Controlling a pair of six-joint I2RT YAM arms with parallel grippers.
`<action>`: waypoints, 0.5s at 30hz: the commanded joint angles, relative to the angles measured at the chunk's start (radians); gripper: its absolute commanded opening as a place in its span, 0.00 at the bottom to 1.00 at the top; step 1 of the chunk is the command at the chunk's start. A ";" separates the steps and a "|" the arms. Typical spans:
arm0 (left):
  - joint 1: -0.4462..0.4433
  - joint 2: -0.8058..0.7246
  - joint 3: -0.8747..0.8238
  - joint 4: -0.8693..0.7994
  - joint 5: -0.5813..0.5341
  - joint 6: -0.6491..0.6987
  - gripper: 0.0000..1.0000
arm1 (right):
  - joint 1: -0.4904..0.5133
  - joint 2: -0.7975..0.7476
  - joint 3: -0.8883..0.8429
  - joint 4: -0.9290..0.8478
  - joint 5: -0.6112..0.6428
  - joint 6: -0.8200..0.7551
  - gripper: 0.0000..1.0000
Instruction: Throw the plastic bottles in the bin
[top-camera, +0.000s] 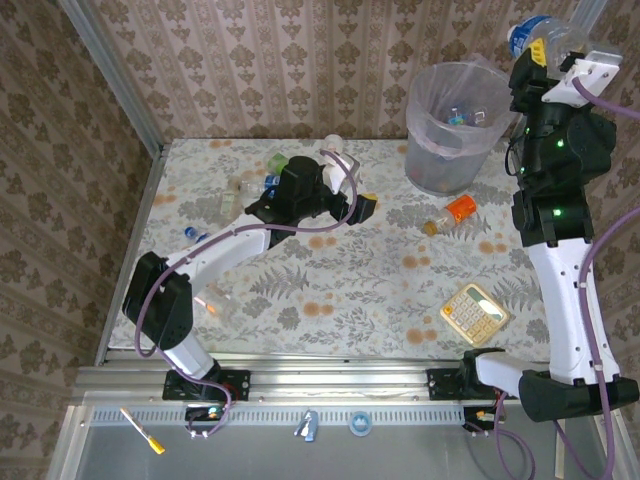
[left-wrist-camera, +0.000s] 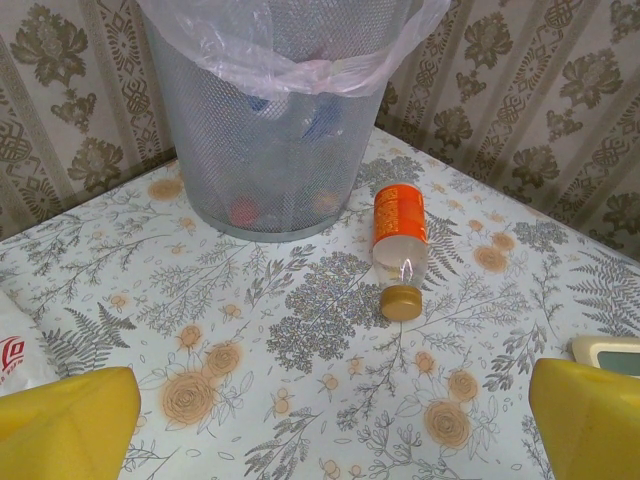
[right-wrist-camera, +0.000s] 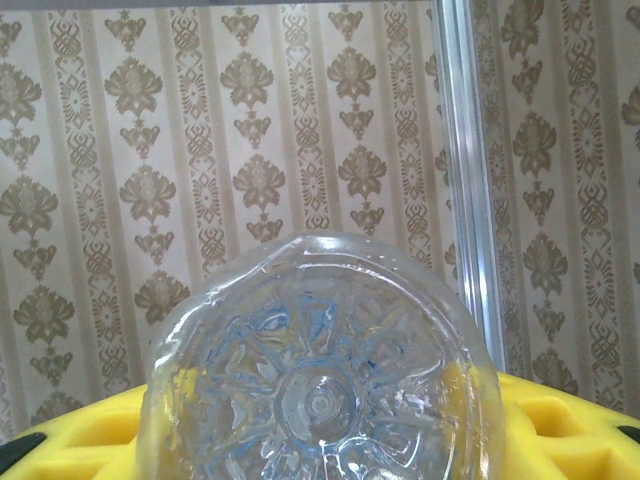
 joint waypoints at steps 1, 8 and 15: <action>0.004 -0.009 0.029 -0.003 -0.008 -0.012 1.00 | -0.005 -0.007 -0.007 0.063 0.033 -0.008 0.32; 0.004 -0.011 0.024 -0.008 -0.015 -0.013 1.00 | -0.013 0.002 0.005 0.040 0.014 -0.005 0.32; 0.004 -0.010 0.023 -0.007 -0.016 -0.013 1.00 | -0.021 0.040 0.062 -0.045 0.007 0.010 0.31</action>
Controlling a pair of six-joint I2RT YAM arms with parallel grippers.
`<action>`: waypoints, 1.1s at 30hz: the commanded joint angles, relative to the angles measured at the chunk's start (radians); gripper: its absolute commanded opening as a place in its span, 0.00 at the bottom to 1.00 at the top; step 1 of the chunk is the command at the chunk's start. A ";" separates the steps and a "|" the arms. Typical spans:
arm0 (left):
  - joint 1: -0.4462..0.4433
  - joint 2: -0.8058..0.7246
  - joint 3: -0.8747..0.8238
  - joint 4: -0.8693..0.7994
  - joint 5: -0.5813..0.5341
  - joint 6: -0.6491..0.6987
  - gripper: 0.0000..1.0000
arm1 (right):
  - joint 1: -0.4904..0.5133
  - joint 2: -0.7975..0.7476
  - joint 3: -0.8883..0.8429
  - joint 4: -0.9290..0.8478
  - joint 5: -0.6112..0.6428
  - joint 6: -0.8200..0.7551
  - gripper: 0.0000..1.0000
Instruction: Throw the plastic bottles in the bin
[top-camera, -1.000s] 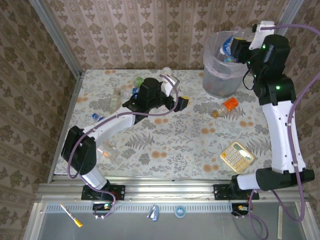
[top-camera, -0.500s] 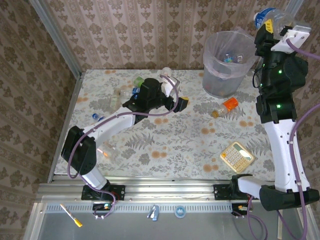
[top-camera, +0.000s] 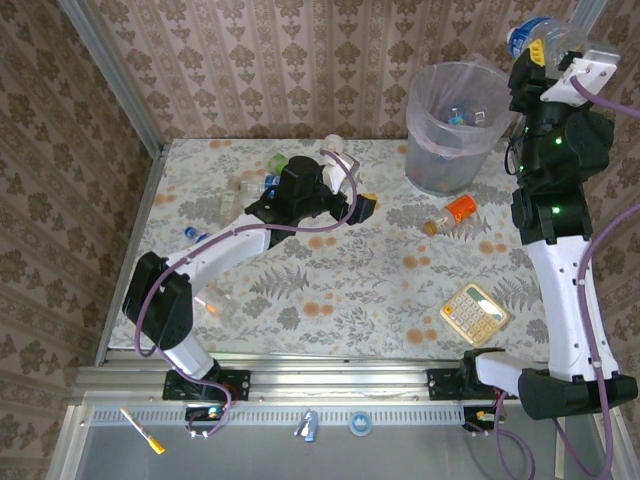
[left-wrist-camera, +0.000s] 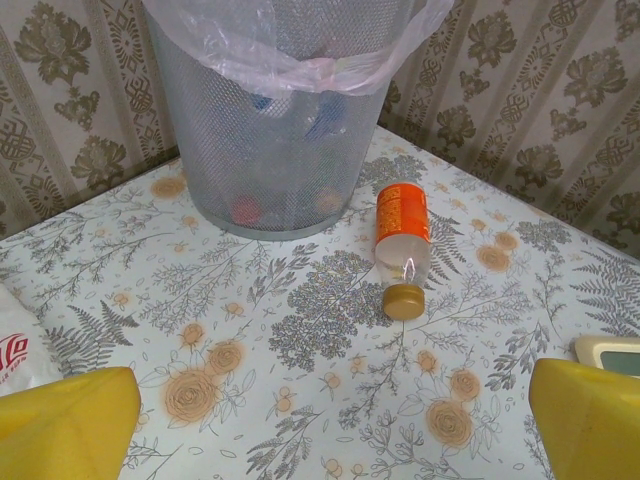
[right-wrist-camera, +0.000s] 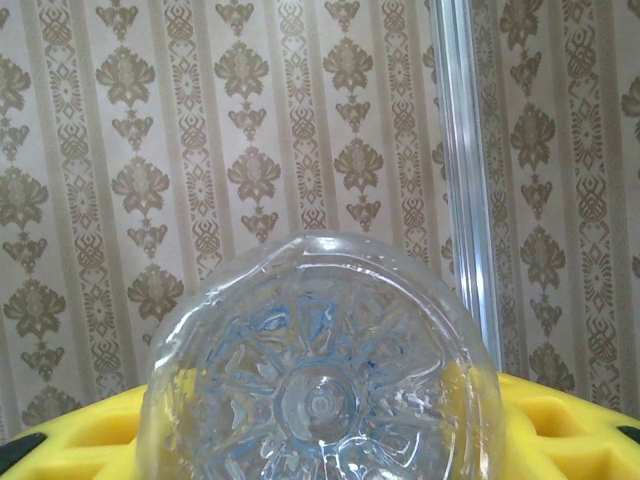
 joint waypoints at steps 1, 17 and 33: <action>0.005 -0.010 0.024 -0.003 -0.009 -0.011 1.00 | -0.020 0.051 0.092 -0.081 -0.001 0.019 0.31; 0.004 -0.006 0.012 -0.030 -0.014 -0.042 1.00 | -0.143 0.644 0.896 -0.979 -0.302 0.175 0.91; 0.014 0.012 0.038 -0.011 0.020 -0.030 1.00 | -0.146 0.621 0.932 -1.127 -0.399 0.192 0.94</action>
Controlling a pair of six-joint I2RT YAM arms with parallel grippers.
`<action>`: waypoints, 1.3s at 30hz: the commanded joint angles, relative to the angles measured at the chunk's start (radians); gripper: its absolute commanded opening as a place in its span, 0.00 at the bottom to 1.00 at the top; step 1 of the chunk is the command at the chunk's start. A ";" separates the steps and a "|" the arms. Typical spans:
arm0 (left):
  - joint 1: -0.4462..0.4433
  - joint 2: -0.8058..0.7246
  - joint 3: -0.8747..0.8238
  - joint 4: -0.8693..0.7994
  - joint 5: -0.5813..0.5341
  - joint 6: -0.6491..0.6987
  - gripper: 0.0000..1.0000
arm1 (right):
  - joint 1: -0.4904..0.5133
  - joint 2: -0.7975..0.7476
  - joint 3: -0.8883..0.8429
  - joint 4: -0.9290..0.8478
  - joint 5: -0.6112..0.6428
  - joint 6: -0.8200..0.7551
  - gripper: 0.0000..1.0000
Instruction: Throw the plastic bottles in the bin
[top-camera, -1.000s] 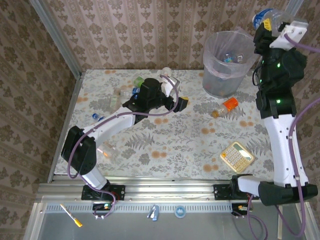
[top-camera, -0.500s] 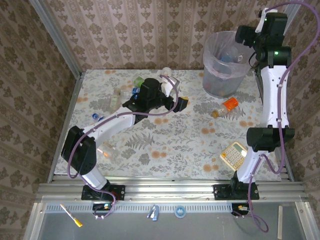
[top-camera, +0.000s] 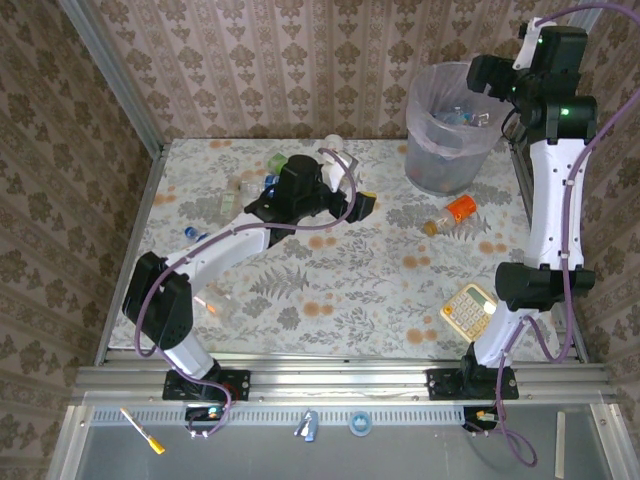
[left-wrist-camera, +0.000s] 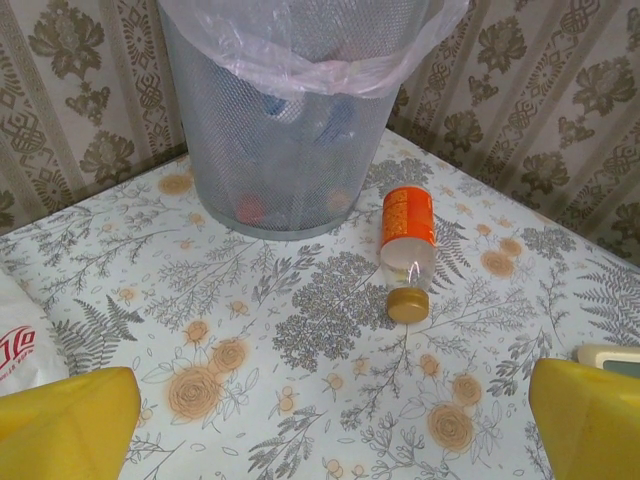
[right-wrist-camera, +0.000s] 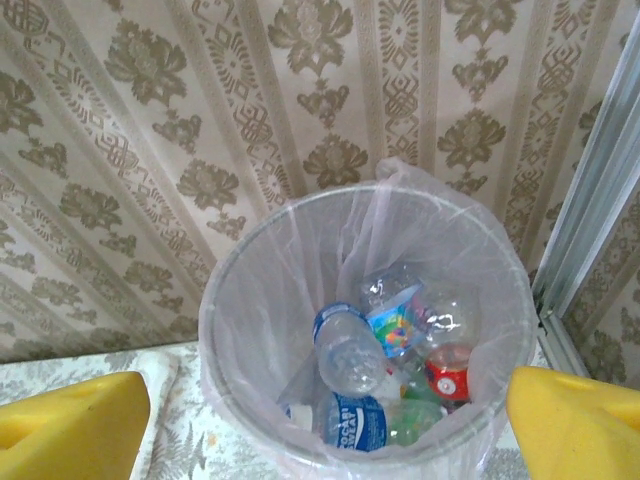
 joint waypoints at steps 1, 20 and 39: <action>0.007 0.011 0.026 0.001 0.034 -0.009 1.00 | -0.006 -0.011 0.054 -0.088 -0.043 0.028 0.94; -0.029 0.040 0.053 0.000 0.133 -0.002 1.00 | -0.008 -0.021 0.055 -0.302 -0.159 0.123 0.94; -0.041 -0.032 0.000 0.031 0.122 0.025 1.00 | -0.020 -0.521 -0.964 -0.093 -0.165 0.423 0.87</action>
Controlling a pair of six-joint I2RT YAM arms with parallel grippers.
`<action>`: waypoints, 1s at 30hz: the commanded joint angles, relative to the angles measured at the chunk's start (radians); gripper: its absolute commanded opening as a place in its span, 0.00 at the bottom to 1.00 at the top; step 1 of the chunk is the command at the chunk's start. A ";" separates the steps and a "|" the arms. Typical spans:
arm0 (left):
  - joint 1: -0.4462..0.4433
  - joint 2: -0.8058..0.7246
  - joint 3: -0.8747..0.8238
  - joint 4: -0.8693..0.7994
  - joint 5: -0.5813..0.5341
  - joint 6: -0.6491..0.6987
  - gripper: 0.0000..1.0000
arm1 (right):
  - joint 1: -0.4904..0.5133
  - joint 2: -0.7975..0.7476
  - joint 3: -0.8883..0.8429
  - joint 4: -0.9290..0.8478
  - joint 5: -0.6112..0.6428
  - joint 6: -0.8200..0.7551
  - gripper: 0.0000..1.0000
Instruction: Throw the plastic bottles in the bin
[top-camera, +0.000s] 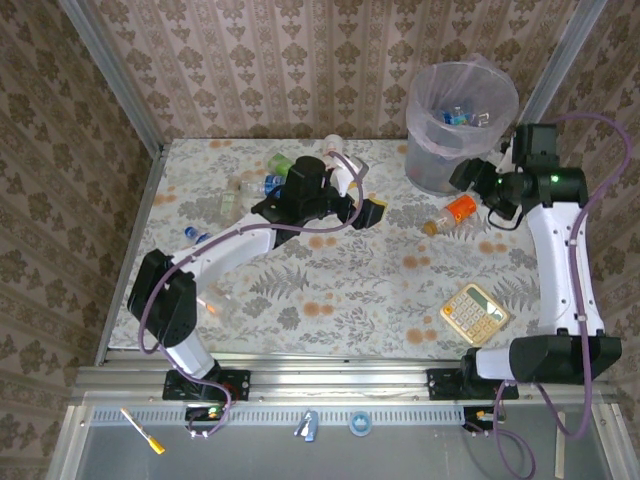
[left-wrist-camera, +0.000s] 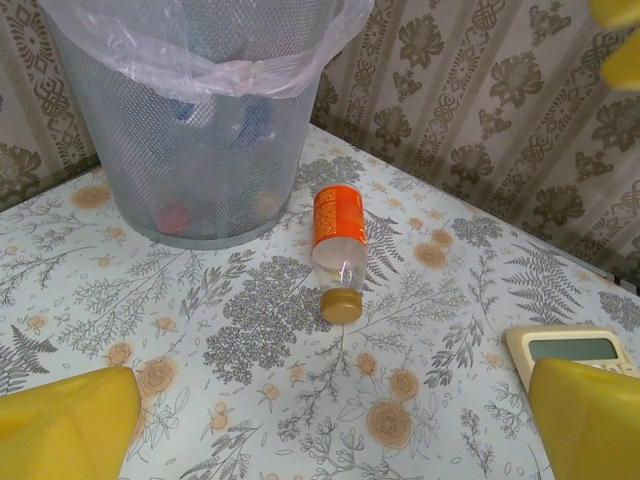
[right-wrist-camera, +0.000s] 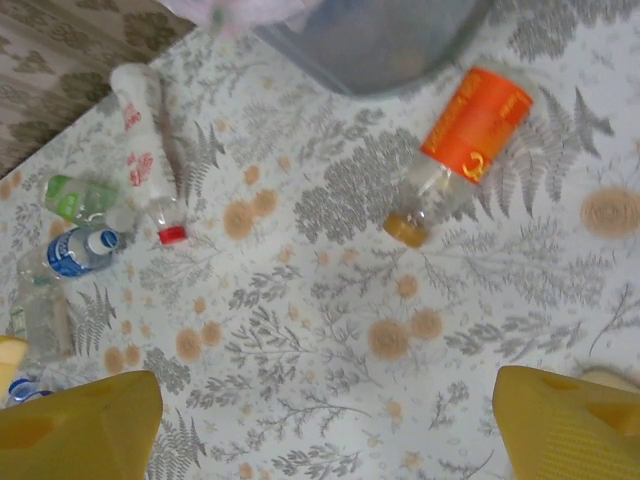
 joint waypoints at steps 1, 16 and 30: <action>-0.008 -0.059 -0.018 0.016 0.013 0.025 1.00 | -0.018 -0.035 -0.116 0.093 -0.002 0.082 0.86; -0.016 -0.160 -0.071 -0.026 -0.040 0.043 1.00 | -0.085 0.094 -0.320 0.408 0.046 0.281 0.82; -0.016 -0.270 -0.080 -0.092 -0.100 0.064 1.00 | -0.105 0.323 -0.317 0.549 0.062 0.378 0.81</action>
